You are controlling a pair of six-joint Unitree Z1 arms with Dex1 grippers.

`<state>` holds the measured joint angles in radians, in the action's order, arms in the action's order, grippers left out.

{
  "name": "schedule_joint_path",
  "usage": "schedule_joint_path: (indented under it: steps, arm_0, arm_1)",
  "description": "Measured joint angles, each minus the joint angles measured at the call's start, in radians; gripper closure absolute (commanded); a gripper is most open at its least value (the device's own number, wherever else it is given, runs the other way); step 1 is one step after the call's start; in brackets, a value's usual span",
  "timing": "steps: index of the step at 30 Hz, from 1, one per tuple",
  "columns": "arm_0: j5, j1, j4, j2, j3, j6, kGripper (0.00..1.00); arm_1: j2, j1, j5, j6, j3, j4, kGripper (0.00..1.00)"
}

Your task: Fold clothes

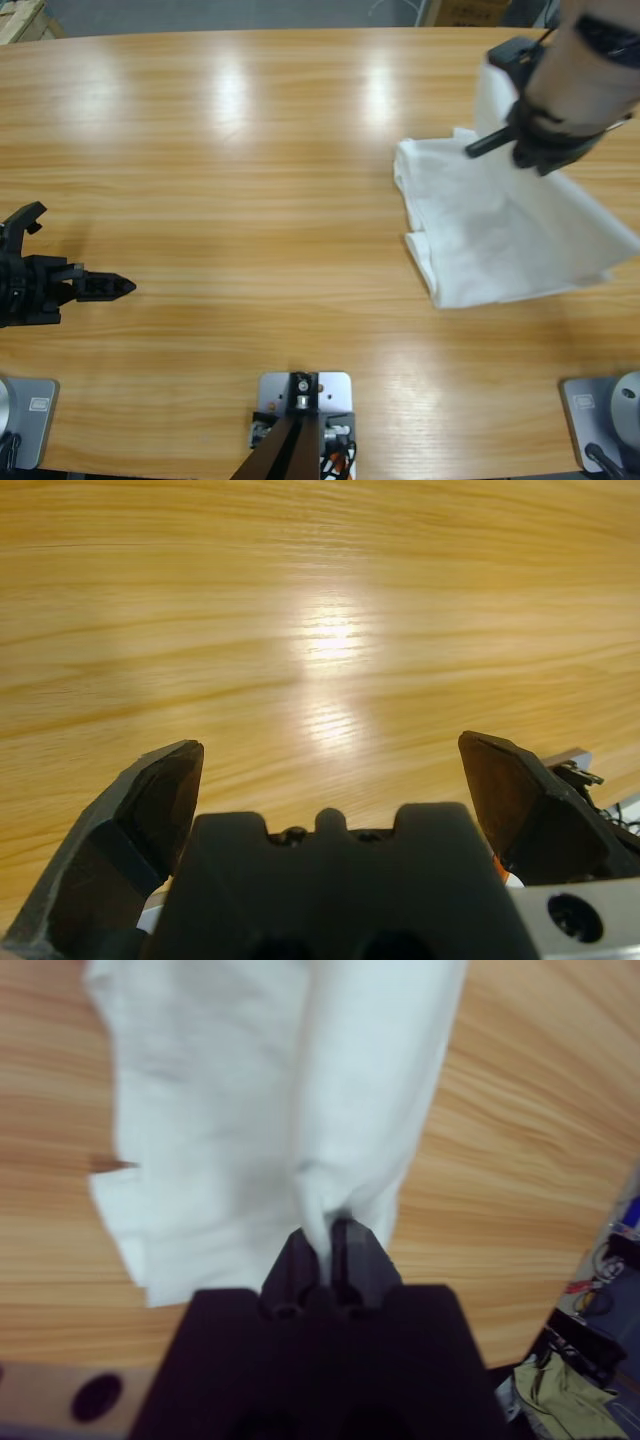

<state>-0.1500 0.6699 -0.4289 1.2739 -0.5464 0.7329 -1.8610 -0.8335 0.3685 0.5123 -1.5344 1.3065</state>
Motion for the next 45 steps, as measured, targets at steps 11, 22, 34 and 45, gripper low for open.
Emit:
schedule_joint_path:
  steps: [11, 22, 34, 45]
  arm_0:
    - [0.0, 0.0, 0.007, -0.006, 0.013, 0.0, 0.0]
    - [0.0, 0.0, 0.016, -0.008, 0.02, 0.0, 0.0]
    - [-0.001, 0.0, 0.026, -0.009, 0.02, -0.001, 0.002]
    - [-0.005, 0.009, -0.143, 0.166, -0.478, -0.219, 0.004]
  arm_1:
    - [-0.213, -0.005, -0.088, -0.005, -0.115, -0.061, 1.0]
    - [-0.283, -0.004, -0.22, -0.032, -0.15, -0.101, 0.039]
    - [-0.081, 0.004, -0.302, -0.047, -0.178, -0.188, 1.0]
    - [0.193, 0.177, -0.319, -0.008, 0.2, -0.361, 0.0]
